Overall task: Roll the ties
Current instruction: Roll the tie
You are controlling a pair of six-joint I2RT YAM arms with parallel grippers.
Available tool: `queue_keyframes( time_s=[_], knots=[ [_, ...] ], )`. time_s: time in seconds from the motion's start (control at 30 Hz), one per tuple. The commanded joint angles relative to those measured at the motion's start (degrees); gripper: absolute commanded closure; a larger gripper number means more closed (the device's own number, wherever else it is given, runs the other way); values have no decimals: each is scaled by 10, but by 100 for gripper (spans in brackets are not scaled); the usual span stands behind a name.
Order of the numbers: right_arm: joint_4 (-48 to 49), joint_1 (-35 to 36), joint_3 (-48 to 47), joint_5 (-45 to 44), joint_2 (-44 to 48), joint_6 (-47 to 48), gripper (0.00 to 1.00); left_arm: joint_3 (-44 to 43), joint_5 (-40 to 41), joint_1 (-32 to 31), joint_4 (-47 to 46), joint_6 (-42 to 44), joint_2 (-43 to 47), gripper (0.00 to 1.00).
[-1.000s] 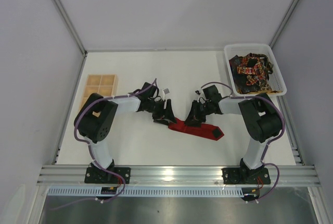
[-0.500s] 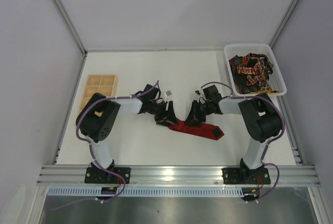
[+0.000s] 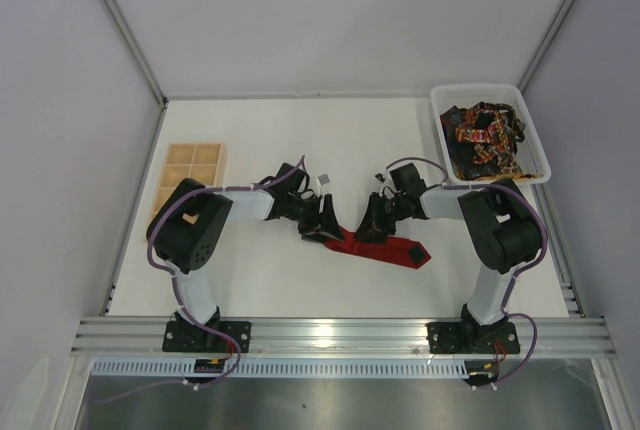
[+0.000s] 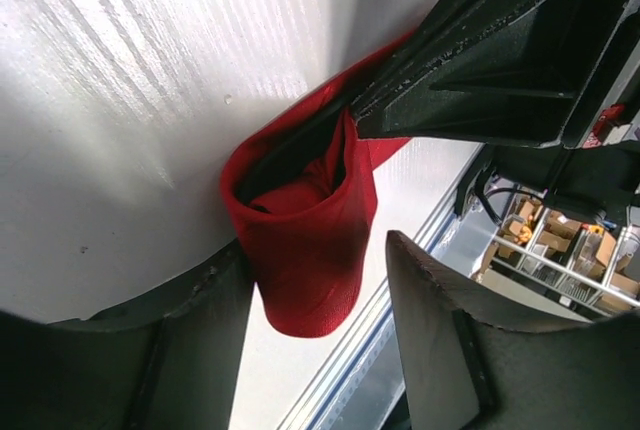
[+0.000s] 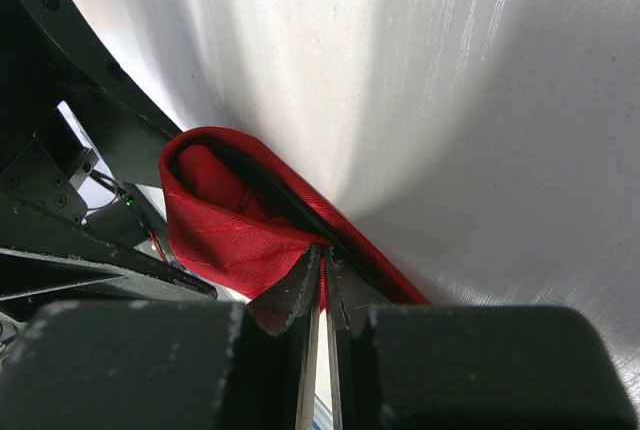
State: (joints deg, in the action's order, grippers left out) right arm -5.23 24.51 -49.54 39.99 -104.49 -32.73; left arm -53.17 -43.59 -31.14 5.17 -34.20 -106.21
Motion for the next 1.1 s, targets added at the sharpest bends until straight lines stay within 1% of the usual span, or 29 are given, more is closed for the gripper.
queue_keyframes(
  time_s=[0.0,0.27,0.37,0.5,0.6,0.63,0.9,1.07],
  knots=[
    [0,2,0,-41,-19,19,89,9,35,-5,-7,4,-13,40],
    [-2,3,1,-40,-19,22,89,9,51,-6,-1,2,-13,50],
    [-1,2,1,-40,-19,21,89,9,51,-6,-3,0,-15,52],
    [-1,2,0,-40,-19,24,89,11,61,-5,-4,-2,-9,48],
    [-2,2,0,-40,-19,25,89,22,76,-4,-16,-17,8,40],
    [-3,2,1,-40,-20,25,89,27,79,-5,-22,-20,12,39],
    [-3,2,1,-41,-21,27,89,48,119,-4,-35,-40,33,40],
    [-1,2,1,-40,-24,27,89,57,140,-5,-35,-44,40,43]
  ],
)
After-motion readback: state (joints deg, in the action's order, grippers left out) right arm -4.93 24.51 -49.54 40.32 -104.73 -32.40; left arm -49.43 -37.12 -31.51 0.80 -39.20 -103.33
